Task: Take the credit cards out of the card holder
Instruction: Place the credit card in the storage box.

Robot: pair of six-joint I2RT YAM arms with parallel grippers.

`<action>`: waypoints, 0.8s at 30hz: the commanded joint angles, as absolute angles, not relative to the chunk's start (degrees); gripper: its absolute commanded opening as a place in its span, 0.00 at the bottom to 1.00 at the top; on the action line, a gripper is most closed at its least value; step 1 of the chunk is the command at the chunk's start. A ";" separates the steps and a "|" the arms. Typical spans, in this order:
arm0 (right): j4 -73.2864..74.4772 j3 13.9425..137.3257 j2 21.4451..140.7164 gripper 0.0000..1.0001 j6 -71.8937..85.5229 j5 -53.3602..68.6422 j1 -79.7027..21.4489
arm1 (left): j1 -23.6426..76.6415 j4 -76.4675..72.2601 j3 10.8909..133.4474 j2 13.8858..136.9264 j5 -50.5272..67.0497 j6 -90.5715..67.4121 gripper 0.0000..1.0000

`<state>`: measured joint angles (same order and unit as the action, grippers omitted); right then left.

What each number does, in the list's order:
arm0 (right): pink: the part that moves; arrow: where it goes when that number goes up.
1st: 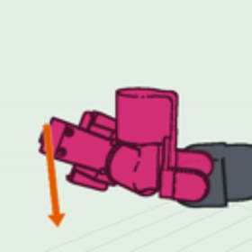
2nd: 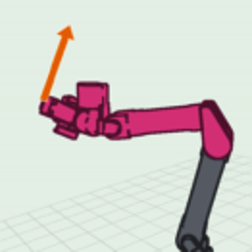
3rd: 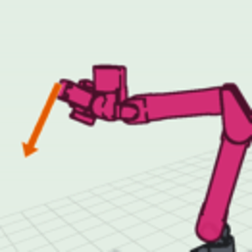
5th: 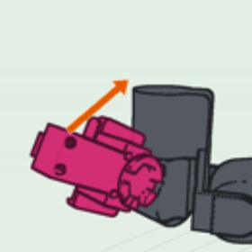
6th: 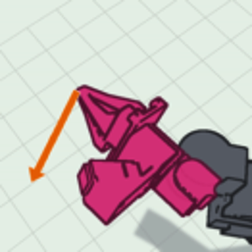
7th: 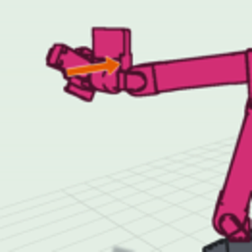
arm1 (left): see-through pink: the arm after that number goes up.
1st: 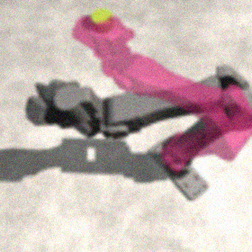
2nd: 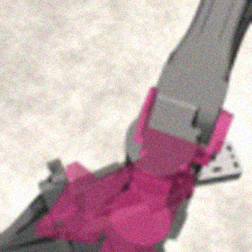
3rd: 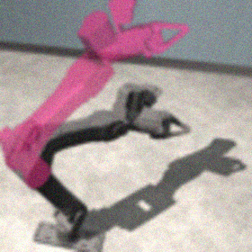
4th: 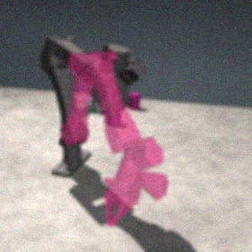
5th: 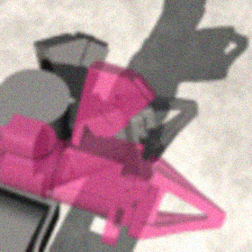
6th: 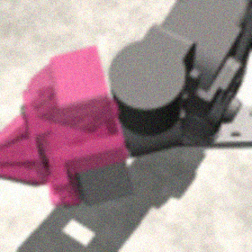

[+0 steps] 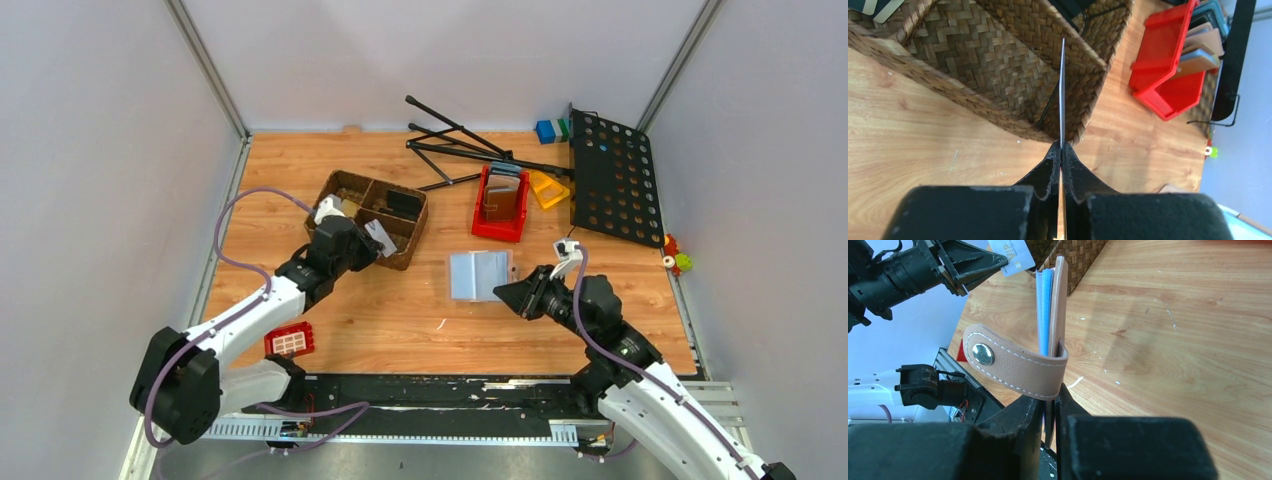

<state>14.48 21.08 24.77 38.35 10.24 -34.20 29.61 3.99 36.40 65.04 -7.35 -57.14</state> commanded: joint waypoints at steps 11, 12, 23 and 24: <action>22.45 26.73 19.33 0.00 31.53 7.07 -34.04 | 29.44 -4.42 38.82 70.33 -14.45 -64.15 0.18; 22.31 26.46 19.01 0.00 31.57 7.06 -34.02 | 29.44 -4.60 38.31 69.86 -14.98 -64.39 0.22; 20.37 27.47 22.86 0.00 32.69 10.06 -34.06 | 29.44 1.71 38.87 58.63 -8.11 -50.02 0.32; 19.67 27.38 23.34 0.00 32.96 10.65 -34.02 | 29.44 3.41 38.85 57.03 -7.32 -48.46 0.32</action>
<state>23.33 24.49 22.33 32.84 8.67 -34.20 29.61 -0.40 36.91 63.07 -10.79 -57.30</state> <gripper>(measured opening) 0.124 0.320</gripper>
